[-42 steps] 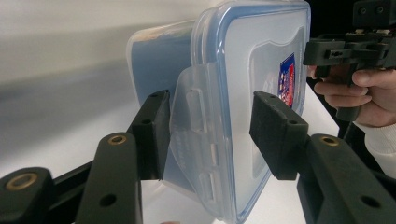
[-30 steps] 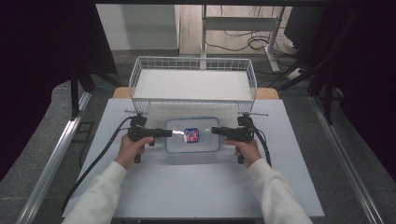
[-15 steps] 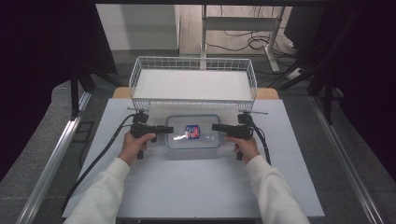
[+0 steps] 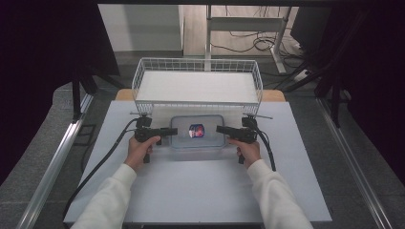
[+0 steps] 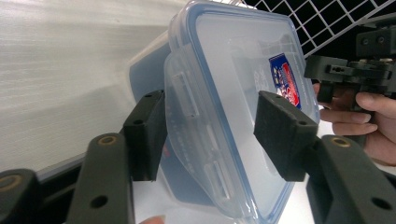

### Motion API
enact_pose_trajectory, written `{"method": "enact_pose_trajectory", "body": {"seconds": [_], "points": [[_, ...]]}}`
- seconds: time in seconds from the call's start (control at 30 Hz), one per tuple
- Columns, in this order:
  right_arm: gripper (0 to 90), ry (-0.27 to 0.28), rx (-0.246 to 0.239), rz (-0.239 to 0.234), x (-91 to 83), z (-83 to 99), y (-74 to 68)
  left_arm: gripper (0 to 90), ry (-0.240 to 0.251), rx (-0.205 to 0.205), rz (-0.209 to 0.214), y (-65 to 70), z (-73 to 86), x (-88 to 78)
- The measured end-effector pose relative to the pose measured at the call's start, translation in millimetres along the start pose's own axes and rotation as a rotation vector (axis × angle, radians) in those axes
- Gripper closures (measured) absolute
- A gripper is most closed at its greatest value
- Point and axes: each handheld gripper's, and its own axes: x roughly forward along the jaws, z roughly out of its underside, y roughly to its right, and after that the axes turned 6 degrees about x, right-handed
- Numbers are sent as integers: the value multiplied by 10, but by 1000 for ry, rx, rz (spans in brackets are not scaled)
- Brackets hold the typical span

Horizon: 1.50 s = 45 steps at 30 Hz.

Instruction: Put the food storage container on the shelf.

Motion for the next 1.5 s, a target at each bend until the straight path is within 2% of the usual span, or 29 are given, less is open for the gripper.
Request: {"method": "enact_pose_trajectory", "body": {"seconds": [0.03,0.1,0.13,0.17,0.2,0.23,0.27,0.33,0.37,0.4,0.43,0.47,0.5,0.53,0.57,0.6,0.63,0.67,0.7,0.8,0.83,0.87,0.93,0.97,1.03,1.23,1.33,1.37,1.5], "points": [[403,0,0,0,0,0,0,407,0,0,0,0,0,0],[379,14,-9,30,-17,17,-11,383,-6,10,-12,11,10,1],[352,28,-23,70,-64,29,-40,344,-8,21,-25,23,17,-4],[352,28,-23,70,-64,29,-40,344,-16,44,-44,34,23,-20],[343,44,-63,84,-141,51,-67,320,-19,87,-79,81,37,-66],[343,44,-63,84,-141,51,-67,310,-19,87,-79,81,37,-66],[344,55,-112,101,-243,88,-85,306,-4,105,-94,140,42,-121],[352,61,-155,104,-342,132,-98,312,-8,131,-95,194,59,-204],[361,55,-175,104,-386,151,-104,313,-8,131,-95,194,59,-204],[373,50,-197,103,-430,171,-112,313,-16,167,-103,273,90,-267],[373,50,-197,103,-430,171,-112,314,-16,167,-103,273,90,-267],[397,40,-245,91,-511,218,-132,314,-24,186,-106,318,112,-297],[397,40,-245,91,-511,218,-132,314,-30,205,-107,362,136,-323],[426,32,-296,104,-578,271,-159,314,-41,244,-114,446,191,-375],[426,32,-296,104,-578,271,-159,314,-41,244,-114,446,191,-375],[476,25,-354,118,-636,331,-196,313,-53,270,-122,519,253,-425],[476,25,-354,118,-636,331,-196,313,-53,270,-122,519,253,-425],[504,20,-389,128,-660,364,-217,313,-59,281,-128,551,283,-448],[570,-2,-463,147,-694,436,-268,314,-61,288,-131,583,315,-472],[697,-74,-567,151,-691,547,-352,316,-84,318,-121,671,409,-534],[697,-74,-567,151,-691,547,-352,316,-90,329,-120,704,442,-554],[763,-111,-626,157,-679,620,-414,318,-103,344,-119,763,507,-591],[813,-137,-664,147,-654,683,-472,319,-116,362,-119,816,569,-622],[813,-137,-664,147,-654,683,-472,319,-116,362,-119,816,569,-622],[871,-159,-704,132,-601,757,-538,318,-134,382,-112,892,663,-658],[891,-178,-711,116,-492,822,-603,316,-176,414,-133,966,802,-690],[891,-188,-716,117,-343,839,-677,316,-200,421,-136,987,890,-696],[891,-188,-716,117,-343,839,-677,315,-200,421,-136,987,890,-696],[892,-206,-719,118,-100,835,-767,314,-226,442,-146,1002,931,-681]]}}
